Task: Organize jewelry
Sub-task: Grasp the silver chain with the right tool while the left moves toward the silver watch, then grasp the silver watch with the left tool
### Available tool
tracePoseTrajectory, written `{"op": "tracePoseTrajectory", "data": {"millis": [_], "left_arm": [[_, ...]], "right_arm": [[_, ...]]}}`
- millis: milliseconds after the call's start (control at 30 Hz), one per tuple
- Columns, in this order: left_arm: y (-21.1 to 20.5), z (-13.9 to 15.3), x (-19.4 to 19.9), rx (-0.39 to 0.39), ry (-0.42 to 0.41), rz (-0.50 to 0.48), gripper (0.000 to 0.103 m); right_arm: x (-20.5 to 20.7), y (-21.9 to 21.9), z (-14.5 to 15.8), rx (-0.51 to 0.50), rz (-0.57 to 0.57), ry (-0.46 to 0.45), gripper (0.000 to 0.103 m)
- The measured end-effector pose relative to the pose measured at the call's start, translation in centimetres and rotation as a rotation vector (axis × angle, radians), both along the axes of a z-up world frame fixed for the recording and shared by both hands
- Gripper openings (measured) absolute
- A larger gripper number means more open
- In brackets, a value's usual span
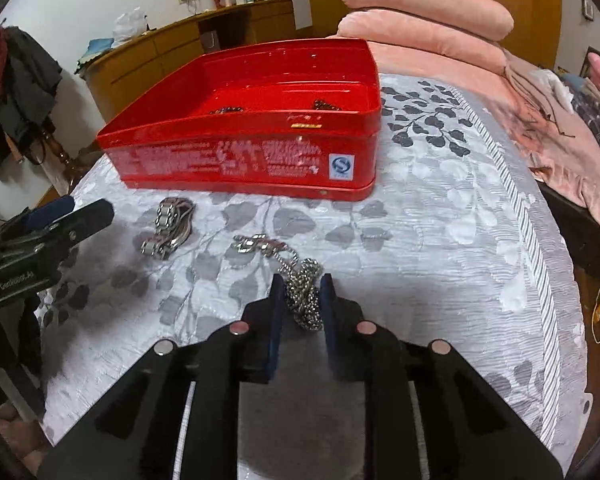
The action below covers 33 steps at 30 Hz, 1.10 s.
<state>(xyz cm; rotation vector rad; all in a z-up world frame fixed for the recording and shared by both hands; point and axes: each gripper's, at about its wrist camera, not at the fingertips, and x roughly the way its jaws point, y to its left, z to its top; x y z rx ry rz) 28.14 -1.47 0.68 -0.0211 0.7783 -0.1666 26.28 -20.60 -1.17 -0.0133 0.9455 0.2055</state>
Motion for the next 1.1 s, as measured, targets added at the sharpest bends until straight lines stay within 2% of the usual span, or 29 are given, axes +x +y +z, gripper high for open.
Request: {"op": "tracePoseTrajectory", "data": {"millis": [67,167,233,267,367,600,633,900,1000,1100], "left_arm": [[-0.3,0.0,-0.2,0.004,0.000,-0.009,0.097],[-0.6,0.0,-0.3,0.006,-0.001,-0.012,0.097],[-0.6,0.0,-0.2,0.003,0.001,-0.010,0.097],[-0.5,-0.1,-0.3,0.002,0.002,-0.009,0.097],[-1.0,-0.3,-0.3,-0.002,0.010,-0.017,0.097],[-3.1,-0.8,0.2,0.008,0.035,-0.063,0.096],[-3.3,-0.9,0.4,0.010,0.039,-0.067,0.094],[-6.0,-2.2,2.2,0.023,0.119,-0.122,0.064],[-6.5,-2.3,2.4,0.034,0.125,-0.125,0.058],[-7.0,-2.5,2.2,0.044,0.131,-0.132,0.058]], "right_arm": [[0.1,0.4,-0.1,0.003,0.009,0.002,0.031],[0.5,0.8,-0.5,-0.002,0.013,0.003,0.033],[0.7,0.7,-0.4,-0.003,0.007,0.000,0.028],[0.7,0.7,-0.4,-0.007,-0.001,-0.002,0.018],[0.7,-0.2,-0.4,0.033,-0.006,0.001,0.016],[0.5,-1.9,0.0,0.023,-0.064,-0.017,0.015],[0.4,-2.2,0.0,0.021,-0.072,-0.020,0.015],[0.7,-4.1,-0.4,0.053,-0.090,-0.024,0.015],[0.8,-4.0,-0.4,0.065,-0.086,-0.021,0.015],[0.9,-4.0,-0.4,0.081,-0.087,-0.019,0.016]]}}
